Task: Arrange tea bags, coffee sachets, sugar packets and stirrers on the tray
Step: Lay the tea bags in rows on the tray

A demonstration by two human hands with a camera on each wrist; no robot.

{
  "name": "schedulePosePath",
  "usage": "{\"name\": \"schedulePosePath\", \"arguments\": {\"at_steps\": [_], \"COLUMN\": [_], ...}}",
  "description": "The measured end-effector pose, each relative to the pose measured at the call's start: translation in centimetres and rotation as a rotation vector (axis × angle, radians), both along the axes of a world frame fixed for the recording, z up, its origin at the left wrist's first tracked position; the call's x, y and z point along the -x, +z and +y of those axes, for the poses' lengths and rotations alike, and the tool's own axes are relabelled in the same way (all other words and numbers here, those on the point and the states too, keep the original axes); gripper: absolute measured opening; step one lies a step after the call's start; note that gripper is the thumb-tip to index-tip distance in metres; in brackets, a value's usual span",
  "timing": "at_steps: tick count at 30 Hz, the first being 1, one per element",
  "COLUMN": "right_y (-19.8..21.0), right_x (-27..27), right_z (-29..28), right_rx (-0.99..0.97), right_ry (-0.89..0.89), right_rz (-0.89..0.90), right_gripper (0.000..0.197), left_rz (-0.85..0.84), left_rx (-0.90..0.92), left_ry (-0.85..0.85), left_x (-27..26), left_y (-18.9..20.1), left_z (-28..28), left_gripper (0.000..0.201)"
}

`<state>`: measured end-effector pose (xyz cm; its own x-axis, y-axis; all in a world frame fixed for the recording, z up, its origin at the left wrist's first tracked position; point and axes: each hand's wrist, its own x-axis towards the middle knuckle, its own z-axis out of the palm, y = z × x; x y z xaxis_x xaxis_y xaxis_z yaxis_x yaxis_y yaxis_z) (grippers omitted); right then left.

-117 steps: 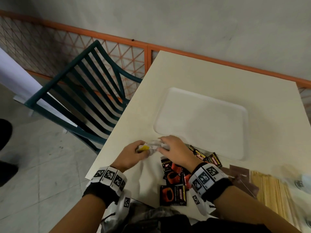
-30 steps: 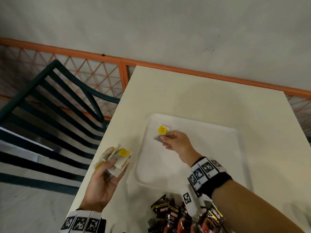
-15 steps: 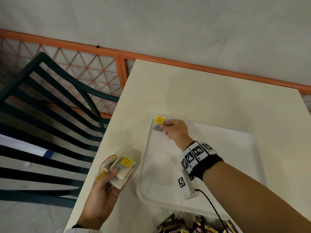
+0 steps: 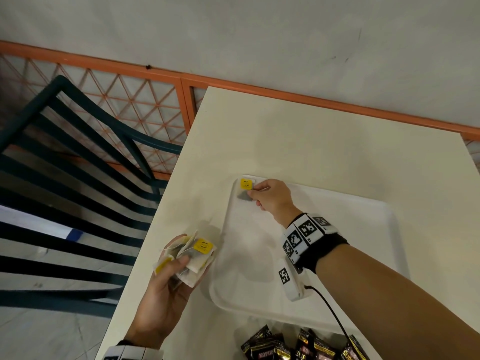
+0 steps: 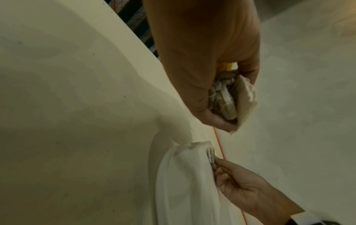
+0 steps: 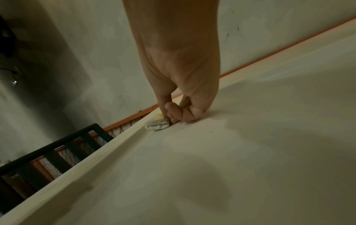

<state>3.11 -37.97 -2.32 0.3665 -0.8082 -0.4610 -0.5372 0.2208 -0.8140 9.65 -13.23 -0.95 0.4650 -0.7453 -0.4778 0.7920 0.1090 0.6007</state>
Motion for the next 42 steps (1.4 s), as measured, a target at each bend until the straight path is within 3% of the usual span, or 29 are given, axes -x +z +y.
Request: {"name": "schedulePosePath", "arguments": {"at_steps": [1, 3, 7, 9, 12, 14, 16, 20, 29, 32, 35, 39, 41, 42], "right_y": [0.0, 0.1, 1.6, 3.1, 5.5, 6.1, 6.0, 5.6, 6.2, 6.0, 5.8, 5.3, 4.7, 4.2], "right_x": [0.0, 0.1, 0.4, 0.5, 1.0, 1.5, 1.9, 2.2, 3.5, 3.9, 4.2, 4.8, 5.1, 5.1], "right_z": [0.0, 0.0, 1.8, 3.8, 6.9, 8.4, 9.4, 10.0, 8.2, 7.9, 7.5, 6.3, 5.4, 4.8], "right_rx": [-0.004, 0.047, 0.241, 0.166, -0.143, -0.267, -0.305, -0.328, -0.423, -0.344, -0.263, -0.181, -0.101, -0.06], "right_ry": [0.001, 0.003, 0.089, 0.227, 0.377, 0.397, 0.387, 0.289, 0.206, 0.206, 0.192, 0.188, 0.158, 0.106], "right_rz": [0.0, 0.033, 0.093, 0.061, -0.032, -0.091, -0.146, -0.259, -0.54, -0.539, -0.508, -0.42, -0.324, -0.272], "right_gripper": [0.015, 0.017, 0.021, 0.031, 0.045, 0.042, 0.034, 0.022, 0.016, 0.022, 0.023, 0.02, 0.012, 0.011], "left_rz": [0.003, 0.011, 0.024, 0.009, 0.003, 0.005, -0.006, -0.047, -0.023, -0.01, -0.005, -0.007, -0.004, 0.004], "left_rx": [-0.002, 0.011, 0.028, 0.027, 0.056, 0.089, 0.097, 0.11, 0.093, 0.095, 0.068, 0.053, 0.054, 0.055], "left_ry": [-0.002, -0.001, 0.027, 0.05, 0.069, 0.065, 0.04, 0.029, 0.077, 0.04, 0.035, 0.012, 0.016, 0.023], "left_x": [0.0, -0.1, -0.1, -0.1, -0.2, -0.3, -0.1, 0.3, 0.1, 0.1, 0.3, 0.5, 0.5, 0.5], "left_y": [0.0, 0.0, 0.5, 1.0, 1.5, 1.6, 1.8, 1.9, 1.6, 1.6, 1.3, 1.2, 0.9, 0.7], "left_z": [0.0, -0.1, -1.2, -2.0, -2.8, -3.1, -3.2, -3.1, -2.9, -2.9, -2.9, -2.8, -2.6, -2.6], "left_gripper": [0.08, 0.081, 0.042, 0.036, 0.038, 0.053, 0.072, 0.032, 0.033, 0.048, 0.04, 0.068, 0.066, 0.055]}}
